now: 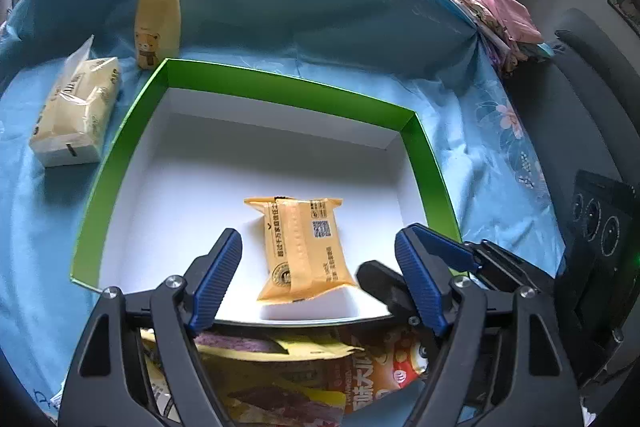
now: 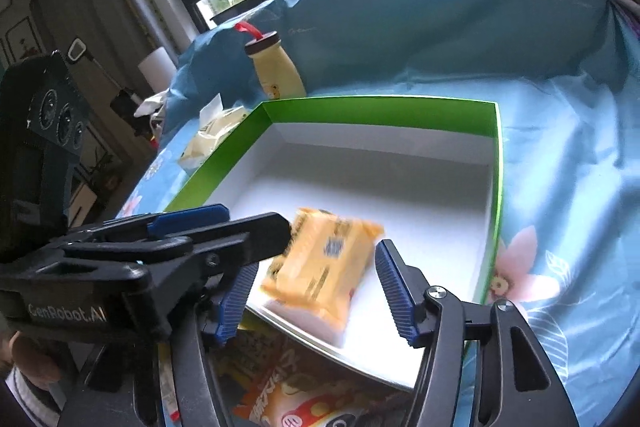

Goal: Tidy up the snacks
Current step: 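Open the left gripper to drop the yellow packet into the box, then withdraw the left gripper from the box toward the snack pile, then grasp the silver-white snack packet with the left gripper, then carry the silver-white packet with the left gripper over the box, then open the left gripper to release the silver-white packet into the box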

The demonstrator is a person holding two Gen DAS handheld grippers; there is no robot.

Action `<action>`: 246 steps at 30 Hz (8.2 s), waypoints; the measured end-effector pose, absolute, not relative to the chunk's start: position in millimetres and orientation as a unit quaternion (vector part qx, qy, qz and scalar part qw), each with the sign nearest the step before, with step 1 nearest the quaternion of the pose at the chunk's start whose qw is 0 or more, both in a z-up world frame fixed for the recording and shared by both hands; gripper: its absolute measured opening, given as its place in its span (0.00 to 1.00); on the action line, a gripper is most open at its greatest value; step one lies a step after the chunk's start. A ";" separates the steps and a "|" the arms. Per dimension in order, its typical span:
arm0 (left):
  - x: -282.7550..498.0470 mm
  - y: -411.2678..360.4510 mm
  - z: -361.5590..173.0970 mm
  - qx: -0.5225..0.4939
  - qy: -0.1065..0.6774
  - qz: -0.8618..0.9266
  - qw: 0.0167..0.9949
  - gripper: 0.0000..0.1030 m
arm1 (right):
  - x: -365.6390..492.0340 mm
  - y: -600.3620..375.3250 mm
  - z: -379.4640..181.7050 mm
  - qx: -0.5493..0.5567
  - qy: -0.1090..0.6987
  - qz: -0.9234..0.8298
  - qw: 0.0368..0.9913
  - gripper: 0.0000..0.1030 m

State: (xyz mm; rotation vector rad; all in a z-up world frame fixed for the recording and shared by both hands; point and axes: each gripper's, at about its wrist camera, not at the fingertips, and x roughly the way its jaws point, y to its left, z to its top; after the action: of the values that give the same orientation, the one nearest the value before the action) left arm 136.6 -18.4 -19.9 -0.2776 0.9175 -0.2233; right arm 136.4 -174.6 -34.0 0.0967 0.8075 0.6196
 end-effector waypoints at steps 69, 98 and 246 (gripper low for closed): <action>-26.3 -5.5 0.9 -0.069 0.386 0.027 0.920 1.00 | 4.2 -192.8 -6.3 -0.012 0.371 0.241 0.897 0.71; -56.8 85.3 -60.9 -0.190 0.431 0.049 0.881 1.00 | -10.2 -129.9 -57.8 -0.034 0.431 0.355 0.829 0.71; 132.1 -3.2 -2.3 -0.072 0.426 -0.015 0.902 0.85 | 127.6 -169.8 -4.7 0.004 0.362 0.293 0.885 0.59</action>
State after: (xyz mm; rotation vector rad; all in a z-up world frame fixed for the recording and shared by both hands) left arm 132.1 -3.2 -2.3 -0.1482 0.8813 -0.0305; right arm 127.6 -169.8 -4.7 0.0082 0.7533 0.6091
